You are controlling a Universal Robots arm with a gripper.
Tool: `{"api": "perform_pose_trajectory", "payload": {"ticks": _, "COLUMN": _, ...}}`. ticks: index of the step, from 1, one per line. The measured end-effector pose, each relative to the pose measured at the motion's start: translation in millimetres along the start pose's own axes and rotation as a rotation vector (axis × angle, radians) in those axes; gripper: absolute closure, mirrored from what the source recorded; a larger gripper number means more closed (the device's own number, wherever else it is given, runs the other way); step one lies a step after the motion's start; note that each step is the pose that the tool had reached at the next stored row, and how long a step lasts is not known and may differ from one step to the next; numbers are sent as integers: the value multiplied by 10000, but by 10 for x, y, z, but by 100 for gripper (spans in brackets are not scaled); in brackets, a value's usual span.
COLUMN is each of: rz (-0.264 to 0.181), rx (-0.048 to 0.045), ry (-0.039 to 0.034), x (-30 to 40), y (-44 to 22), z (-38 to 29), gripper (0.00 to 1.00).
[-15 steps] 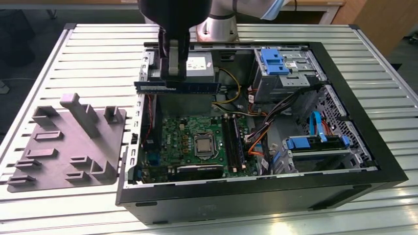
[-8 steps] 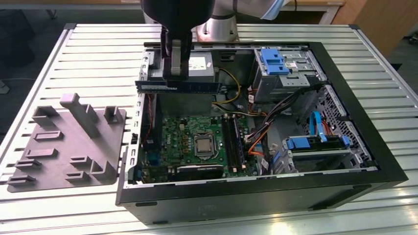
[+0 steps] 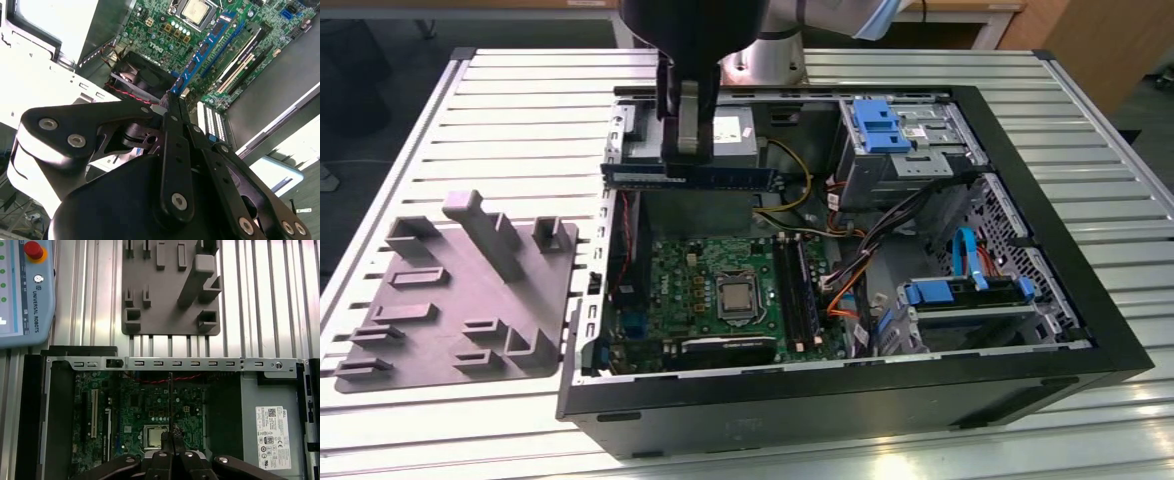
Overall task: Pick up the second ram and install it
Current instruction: 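Pick up the second ram and move it above second insertion slot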
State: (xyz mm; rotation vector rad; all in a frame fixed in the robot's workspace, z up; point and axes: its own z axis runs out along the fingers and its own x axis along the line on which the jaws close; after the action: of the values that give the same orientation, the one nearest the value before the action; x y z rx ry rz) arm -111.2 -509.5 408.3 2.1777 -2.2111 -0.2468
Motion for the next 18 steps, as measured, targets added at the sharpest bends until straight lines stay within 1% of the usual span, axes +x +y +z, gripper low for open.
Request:
{"api": "perform_pose_trajectory", "payload": {"ticks": 4, "rz": 5, "rx": -101, "ry": -1, "x": -4, "y": -74, "z": -6, "gripper": 88}}
{"api": "perform_pose_trajectory", "payload": {"ticks": 8, "rz": 11, "rx": -233, "ry": -1, "x": -6, "y": -155, "z": -15, "gripper": 88}}
{"api": "perform_pose_trajectory", "payload": {"ticks": 13, "rz": 16, "rx": -367, "ry": -9, "x": -8, "y": -245, "z": -23, "gripper": 88}}
{"api": "perform_pose_trajectory", "payload": {"ticks": 16, "rz": 19, "rx": -424, "ry": -10, "x": -12, "y": -292, "z": -24, "gripper": 88}}
{"api": "perform_pose_trajectory", "payload": {"ticks": 18, "rz": 10, "rx": -447, "ry": -15, "x": -11, "y": -298, "z": -21, "gripper": 88}}
